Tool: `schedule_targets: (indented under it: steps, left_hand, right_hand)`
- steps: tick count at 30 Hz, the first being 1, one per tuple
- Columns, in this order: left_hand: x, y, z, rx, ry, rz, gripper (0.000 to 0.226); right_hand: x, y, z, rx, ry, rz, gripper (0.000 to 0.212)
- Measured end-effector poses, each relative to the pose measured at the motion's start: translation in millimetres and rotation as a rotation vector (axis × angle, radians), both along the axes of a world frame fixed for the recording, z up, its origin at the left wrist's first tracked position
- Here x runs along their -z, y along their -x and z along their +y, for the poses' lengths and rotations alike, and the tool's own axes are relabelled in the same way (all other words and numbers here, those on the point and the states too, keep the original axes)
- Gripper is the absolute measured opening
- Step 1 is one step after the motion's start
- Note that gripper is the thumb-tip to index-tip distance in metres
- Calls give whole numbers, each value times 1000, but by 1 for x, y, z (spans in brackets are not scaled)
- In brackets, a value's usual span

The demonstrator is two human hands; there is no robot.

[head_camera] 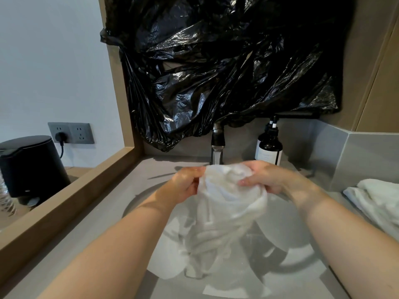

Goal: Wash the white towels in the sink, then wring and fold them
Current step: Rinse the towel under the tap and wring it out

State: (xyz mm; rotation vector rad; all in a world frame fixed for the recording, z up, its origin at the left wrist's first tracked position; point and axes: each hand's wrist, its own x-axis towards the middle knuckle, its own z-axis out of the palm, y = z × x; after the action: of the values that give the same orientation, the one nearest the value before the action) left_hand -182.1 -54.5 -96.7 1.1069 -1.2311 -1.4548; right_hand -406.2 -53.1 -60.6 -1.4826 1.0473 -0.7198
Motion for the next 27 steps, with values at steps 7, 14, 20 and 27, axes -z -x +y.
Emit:
schedule_targets:
  steps: [7, 14, 20, 27]
  left_hand:
    - [15, 18, 8, -224, 342, -843, 39]
    - [15, 33, 19, 23, 233, -902, 61]
    - [3, 33, 26, 181, 102, -956, 15]
    - [-23, 5, 12, 69, 272, -1144, 23]
  right_hand:
    - [15, -25, -8, 236, -10, -22, 11]
    - [-4, -40, -5, 309, 22, -304, 15]
    - [0, -33, -10, 411, -4, -368, 12]
    - [11, 16, -10, 202, 434, 873, 29]
